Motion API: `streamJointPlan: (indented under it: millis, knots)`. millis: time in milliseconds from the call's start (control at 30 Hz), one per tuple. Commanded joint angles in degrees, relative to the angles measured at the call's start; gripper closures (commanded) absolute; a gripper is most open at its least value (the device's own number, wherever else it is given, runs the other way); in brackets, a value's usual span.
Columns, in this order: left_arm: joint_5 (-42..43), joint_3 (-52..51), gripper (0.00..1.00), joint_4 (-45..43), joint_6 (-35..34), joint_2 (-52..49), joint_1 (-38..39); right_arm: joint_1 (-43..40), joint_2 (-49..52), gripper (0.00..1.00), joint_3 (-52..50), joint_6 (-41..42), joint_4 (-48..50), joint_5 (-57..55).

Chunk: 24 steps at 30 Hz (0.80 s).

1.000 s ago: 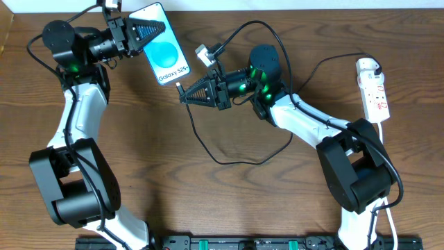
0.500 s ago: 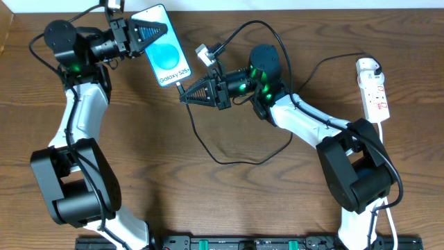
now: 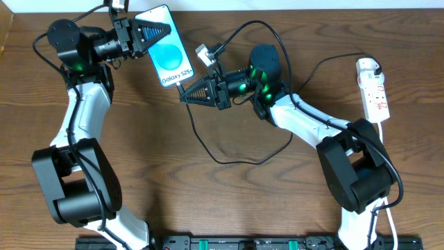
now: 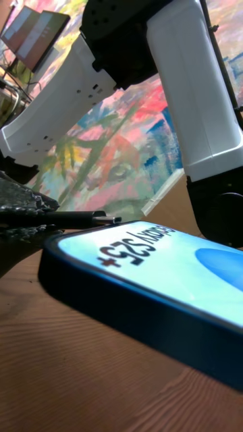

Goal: Plug charger to phone and switch on socket

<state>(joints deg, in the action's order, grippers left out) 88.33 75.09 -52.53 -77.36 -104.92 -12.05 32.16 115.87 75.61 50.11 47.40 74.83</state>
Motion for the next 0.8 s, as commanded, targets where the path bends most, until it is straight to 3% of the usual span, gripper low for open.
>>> streamJointPlan:
  millis: [0, 767]
  knots:
    - [-1.2, 0.9, 0.93, -0.5, -1.0, 0.1, -0.1, 0.0, 0.5, 0.99, 0.1, 0.5, -0.1, 0.2]
    - [1.7, 0.8, 0.93, -0.5, -1.3, 0.1, -0.1, 0.0, 0.5, 0.99, 0.1, 0.5, -0.3, 0.2]
